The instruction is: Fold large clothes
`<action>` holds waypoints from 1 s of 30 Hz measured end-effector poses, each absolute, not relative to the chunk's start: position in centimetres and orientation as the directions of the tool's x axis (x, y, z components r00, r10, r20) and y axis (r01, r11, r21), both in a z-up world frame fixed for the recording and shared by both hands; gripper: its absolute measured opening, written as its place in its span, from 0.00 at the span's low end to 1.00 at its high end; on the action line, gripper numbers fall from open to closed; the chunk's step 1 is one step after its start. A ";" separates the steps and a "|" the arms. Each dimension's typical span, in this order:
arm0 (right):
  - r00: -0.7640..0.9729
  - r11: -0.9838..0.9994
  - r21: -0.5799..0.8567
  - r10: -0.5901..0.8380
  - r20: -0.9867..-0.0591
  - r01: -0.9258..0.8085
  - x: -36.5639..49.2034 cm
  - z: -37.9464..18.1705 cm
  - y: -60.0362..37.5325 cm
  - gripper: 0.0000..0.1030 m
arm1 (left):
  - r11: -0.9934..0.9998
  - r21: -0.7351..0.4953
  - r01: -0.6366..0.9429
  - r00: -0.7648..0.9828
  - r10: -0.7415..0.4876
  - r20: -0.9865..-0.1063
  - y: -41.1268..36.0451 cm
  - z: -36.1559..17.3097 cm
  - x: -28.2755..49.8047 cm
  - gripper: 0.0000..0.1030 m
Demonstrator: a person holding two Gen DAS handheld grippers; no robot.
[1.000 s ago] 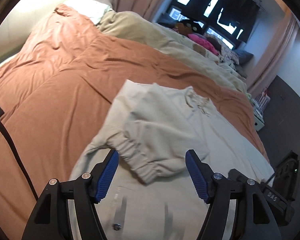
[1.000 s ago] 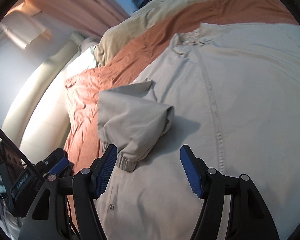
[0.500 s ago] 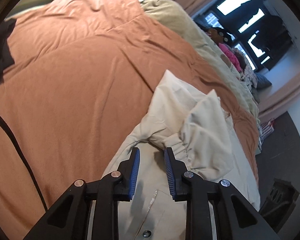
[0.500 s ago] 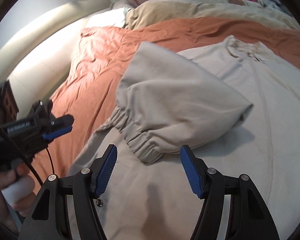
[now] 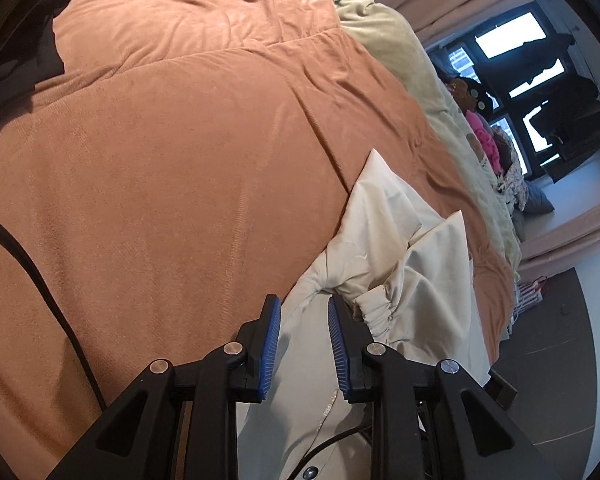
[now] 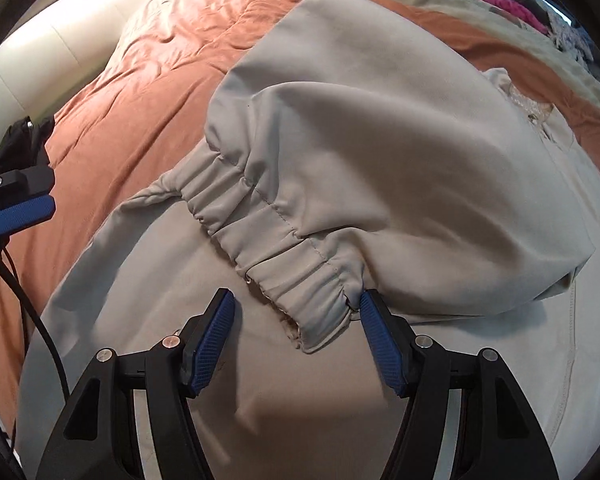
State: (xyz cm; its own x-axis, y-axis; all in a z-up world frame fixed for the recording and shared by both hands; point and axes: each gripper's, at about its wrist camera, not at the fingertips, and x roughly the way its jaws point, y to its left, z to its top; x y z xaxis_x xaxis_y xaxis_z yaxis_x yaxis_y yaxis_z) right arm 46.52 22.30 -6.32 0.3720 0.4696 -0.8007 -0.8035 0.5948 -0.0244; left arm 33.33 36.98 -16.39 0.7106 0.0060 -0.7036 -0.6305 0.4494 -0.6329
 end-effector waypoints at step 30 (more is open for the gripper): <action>0.552 0.817 0.487 0.571 -0.608 -0.309 57.2 -0.1 -5.2 0.26 | 0.712 -0.407 -0.572 0.630 0.063 -0.774 30.9 -15.4 39.6 0.26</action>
